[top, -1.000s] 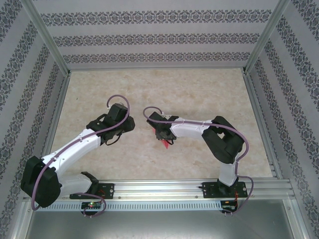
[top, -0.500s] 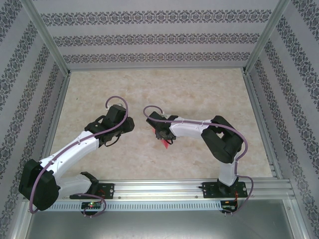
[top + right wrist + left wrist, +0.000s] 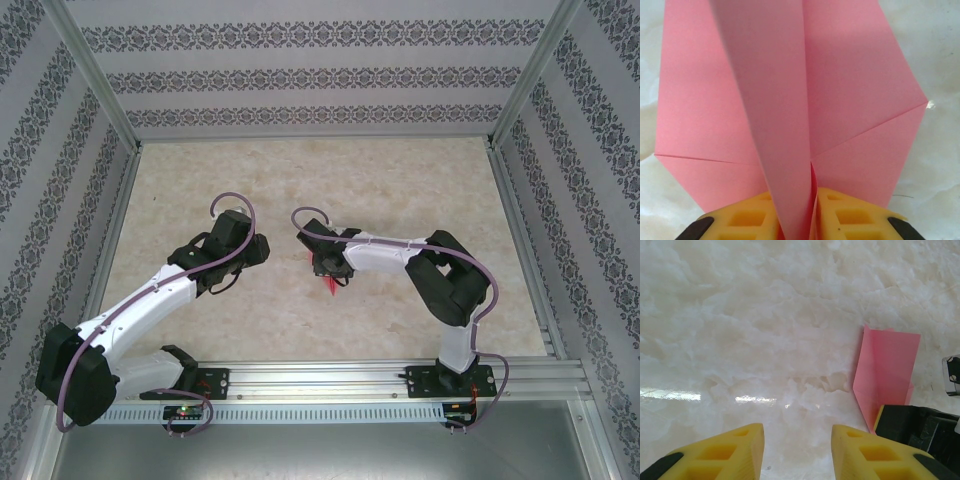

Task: Fold a paper plane with a square sheet of paper (pick it up from the middle)
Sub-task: Turn over a paper plane at the center of the table, then move the paper plane to the center of the table.

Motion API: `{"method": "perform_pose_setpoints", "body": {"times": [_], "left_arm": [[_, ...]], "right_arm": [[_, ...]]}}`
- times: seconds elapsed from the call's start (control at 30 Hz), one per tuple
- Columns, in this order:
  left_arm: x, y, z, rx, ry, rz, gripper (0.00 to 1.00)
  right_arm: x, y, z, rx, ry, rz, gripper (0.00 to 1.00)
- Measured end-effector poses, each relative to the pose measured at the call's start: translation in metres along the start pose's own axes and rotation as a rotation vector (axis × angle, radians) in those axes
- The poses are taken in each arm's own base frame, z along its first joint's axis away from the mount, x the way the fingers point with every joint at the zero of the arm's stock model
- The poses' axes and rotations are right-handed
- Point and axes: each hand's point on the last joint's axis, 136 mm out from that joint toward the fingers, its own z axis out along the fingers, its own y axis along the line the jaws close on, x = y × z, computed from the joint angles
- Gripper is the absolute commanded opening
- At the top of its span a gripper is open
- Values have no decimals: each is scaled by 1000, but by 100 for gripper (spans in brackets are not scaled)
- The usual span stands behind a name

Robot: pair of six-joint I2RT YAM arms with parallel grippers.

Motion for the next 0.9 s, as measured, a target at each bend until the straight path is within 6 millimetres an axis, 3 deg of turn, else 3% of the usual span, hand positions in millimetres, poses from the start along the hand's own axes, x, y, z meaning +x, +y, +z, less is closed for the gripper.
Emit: {"method": "perform_pose_setpoints", "body": {"times": [0.4, 0.67, 0.9], "left_arm": [[0, 0, 0, 0, 0, 0, 43], [0, 0, 0, 0, 0, 0, 43], [2, 1, 1, -3, 3, 0, 44]], "right_arm": [[-1, 3, 1, -16, -1, 5, 23], [-2, 3, 0, -19, -3, 5, 29], [-7, 0, -22, -26, -20, 2, 34]]}}
